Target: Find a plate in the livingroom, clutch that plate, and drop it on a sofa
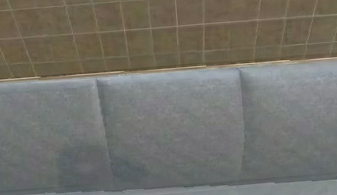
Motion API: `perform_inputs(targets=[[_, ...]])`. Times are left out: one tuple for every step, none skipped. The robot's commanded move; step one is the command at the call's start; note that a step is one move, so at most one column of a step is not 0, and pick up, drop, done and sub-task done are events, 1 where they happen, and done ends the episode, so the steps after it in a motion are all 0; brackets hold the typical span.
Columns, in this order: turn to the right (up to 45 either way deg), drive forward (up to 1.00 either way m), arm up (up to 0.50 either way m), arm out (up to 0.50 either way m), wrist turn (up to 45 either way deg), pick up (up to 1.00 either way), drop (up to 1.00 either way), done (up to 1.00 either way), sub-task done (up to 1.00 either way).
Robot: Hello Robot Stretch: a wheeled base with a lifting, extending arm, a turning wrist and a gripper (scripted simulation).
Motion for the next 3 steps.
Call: perform_inputs(targets=[[9.0, 0.00, 0.00, 0.00, 0.0, 0.00, 0.00, 0.00, 0.00], [-6.0, 0.00, 0.00, 0.00, 0.0, 0.00, 0.00, 0.00, 0.00], [-6.0, 0.00, 0.00, 0.00, 0.0, 0.00, 0.00, 0.00, 0.00]])
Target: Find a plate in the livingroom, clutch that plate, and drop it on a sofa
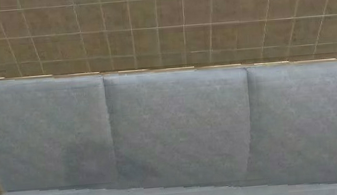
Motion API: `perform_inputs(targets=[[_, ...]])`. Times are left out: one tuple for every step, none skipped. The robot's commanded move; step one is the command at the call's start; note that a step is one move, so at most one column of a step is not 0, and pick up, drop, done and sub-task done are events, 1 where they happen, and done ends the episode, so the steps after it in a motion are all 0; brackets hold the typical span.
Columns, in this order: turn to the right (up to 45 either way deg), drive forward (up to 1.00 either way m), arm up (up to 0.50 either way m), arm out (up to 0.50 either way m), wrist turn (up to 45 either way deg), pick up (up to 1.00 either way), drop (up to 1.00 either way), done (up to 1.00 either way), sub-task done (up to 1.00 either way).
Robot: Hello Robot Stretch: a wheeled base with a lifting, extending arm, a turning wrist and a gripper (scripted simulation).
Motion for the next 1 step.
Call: perform_inputs(targets=[[-45.0, 0.00, 0.00, 0.00, 0.0, 0.00, 0.00, 0.00, 0.00]])
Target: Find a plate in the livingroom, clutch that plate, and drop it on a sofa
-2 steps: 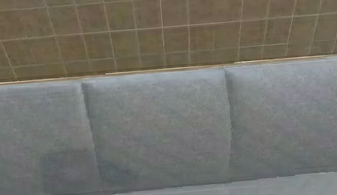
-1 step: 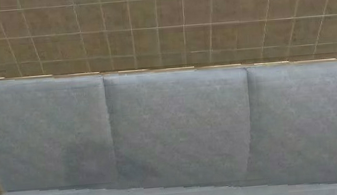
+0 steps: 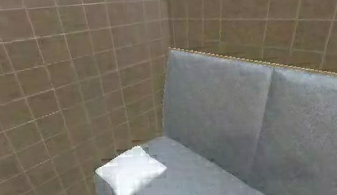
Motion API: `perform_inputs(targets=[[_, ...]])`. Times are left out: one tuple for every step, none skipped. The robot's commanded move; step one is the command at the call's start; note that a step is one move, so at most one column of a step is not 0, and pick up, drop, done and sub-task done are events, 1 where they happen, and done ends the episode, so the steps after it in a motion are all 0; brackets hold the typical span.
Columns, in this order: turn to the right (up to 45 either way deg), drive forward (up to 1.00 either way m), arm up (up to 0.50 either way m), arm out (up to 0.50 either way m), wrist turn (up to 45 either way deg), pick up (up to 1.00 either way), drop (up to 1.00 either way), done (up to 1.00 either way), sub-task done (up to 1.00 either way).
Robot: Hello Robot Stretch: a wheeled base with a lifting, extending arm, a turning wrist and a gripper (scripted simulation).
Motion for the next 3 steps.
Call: perform_inputs(targets=[[-33.0, 0.00, 0.00, 0.00, 0.0, 0.00, 0.00, 0.00, 0.00], [0.0, 0.30, 0.00, 0.00, 0.0, 0.00, 0.00, 0.00, 0.00], [45.0, 0.00, 0.00, 0.00, 0.0, 0.00, 0.00, 0.00, 0.00]])
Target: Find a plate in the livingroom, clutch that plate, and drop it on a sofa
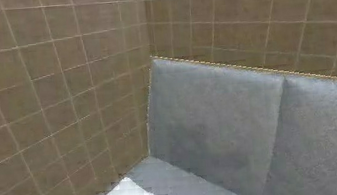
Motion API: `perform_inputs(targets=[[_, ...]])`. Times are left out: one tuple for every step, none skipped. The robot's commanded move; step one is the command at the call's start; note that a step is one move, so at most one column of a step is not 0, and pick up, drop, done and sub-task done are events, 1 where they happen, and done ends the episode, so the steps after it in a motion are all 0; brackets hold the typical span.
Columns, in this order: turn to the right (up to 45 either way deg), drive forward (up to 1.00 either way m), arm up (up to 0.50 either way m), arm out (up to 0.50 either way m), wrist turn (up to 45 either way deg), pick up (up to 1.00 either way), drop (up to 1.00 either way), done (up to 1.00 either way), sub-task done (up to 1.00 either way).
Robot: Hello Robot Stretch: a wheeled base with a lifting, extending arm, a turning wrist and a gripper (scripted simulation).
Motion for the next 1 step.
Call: perform_inputs(targets=[[45.0, 0.00, 0.00, 0.00, 0.0, 0.00, 0.00, 0.00, 0.00]])
